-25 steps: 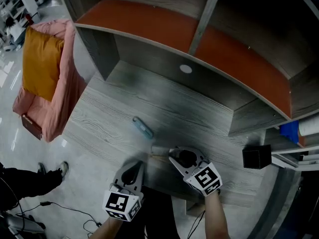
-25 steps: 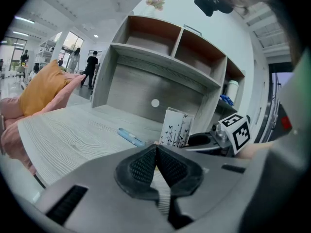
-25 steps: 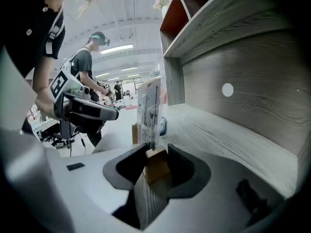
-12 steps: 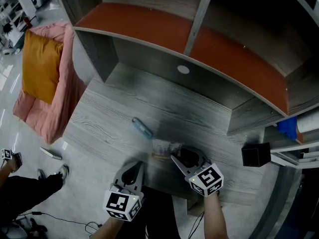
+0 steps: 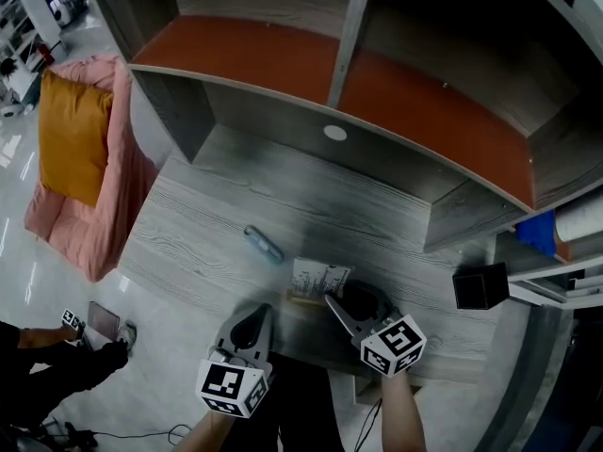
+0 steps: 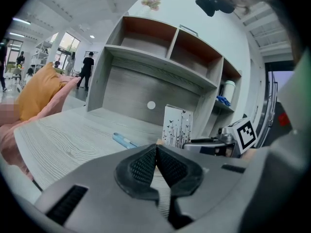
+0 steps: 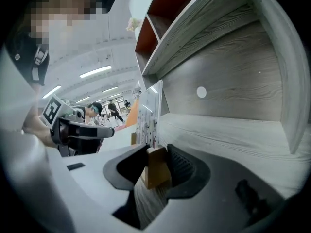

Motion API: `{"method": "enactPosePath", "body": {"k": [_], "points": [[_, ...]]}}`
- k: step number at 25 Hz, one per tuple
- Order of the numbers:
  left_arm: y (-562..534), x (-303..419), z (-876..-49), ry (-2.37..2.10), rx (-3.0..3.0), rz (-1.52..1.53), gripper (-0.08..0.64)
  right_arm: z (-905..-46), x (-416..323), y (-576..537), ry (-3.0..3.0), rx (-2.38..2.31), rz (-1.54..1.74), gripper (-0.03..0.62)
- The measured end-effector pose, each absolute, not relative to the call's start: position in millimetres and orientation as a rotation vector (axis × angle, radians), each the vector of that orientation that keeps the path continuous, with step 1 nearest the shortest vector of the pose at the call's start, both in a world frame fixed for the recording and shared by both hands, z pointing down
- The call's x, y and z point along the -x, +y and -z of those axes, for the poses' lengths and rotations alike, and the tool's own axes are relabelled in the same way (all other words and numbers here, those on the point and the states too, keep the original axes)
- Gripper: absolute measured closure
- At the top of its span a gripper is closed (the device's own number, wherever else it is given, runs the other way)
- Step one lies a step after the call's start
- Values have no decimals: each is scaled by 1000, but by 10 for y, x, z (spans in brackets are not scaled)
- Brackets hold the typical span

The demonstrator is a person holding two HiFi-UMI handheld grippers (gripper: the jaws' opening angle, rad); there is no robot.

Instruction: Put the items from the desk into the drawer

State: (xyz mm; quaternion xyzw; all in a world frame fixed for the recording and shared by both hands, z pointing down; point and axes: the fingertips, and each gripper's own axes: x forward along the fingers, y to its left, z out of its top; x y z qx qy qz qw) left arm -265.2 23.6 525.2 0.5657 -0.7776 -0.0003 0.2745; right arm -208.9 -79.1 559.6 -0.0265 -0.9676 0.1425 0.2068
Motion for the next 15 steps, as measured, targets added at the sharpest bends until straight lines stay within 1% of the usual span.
{"method": "enactPosePath", "body": {"k": [15], "points": [[-46,2524,-4912,-2057,-1635,-31,551,-5259,1840,-878,-2735,-67,-456,457]]}}
